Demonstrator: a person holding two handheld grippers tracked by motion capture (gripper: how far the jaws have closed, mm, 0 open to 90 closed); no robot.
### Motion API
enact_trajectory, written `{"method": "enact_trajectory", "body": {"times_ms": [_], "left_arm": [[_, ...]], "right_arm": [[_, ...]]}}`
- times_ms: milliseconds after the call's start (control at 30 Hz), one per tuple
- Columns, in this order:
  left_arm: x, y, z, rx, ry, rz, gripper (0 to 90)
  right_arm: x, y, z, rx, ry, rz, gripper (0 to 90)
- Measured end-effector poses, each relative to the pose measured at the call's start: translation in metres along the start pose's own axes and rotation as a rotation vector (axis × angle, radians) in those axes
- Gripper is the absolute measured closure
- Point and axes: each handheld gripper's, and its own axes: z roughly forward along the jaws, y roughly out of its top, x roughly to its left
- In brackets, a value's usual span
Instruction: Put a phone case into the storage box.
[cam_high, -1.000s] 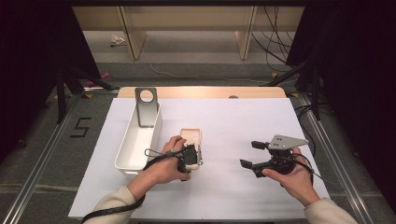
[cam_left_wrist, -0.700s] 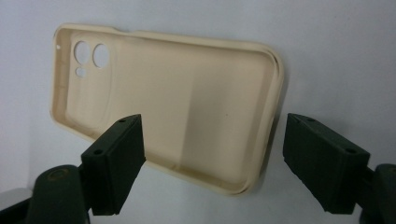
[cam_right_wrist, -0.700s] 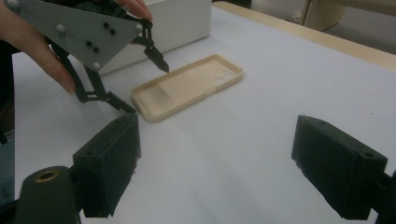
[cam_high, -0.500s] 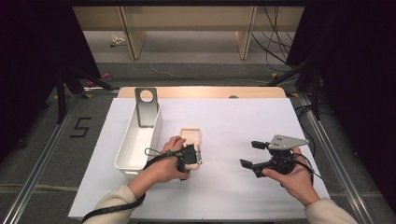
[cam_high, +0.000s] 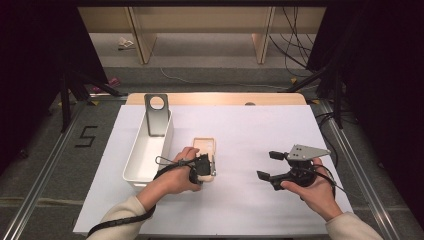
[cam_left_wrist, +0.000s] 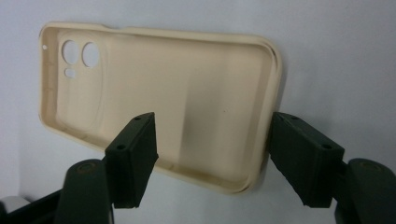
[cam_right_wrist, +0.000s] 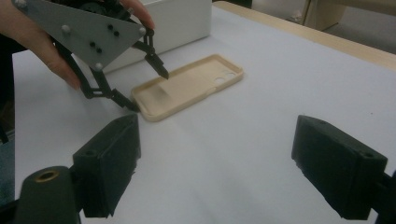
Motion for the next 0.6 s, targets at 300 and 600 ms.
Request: {"method": "enact_trajectory", "body": {"times_ms": [300, 600], "left_arm": [[-0.0001, 0.0012, -0.0008, -0.005, -0.041, 0.037, 43.5], [-0.0015, 0.0032, -0.0012, -0.012, -0.066, 0.076, 51.5]], "right_arm": [[0.0001, -0.0001, 0.0003, 0.003, 0.002, -0.002, 16.5], [0.0001, -0.0002, 0.0004, 0.005, 0.002, -0.003, 16.5]]}}
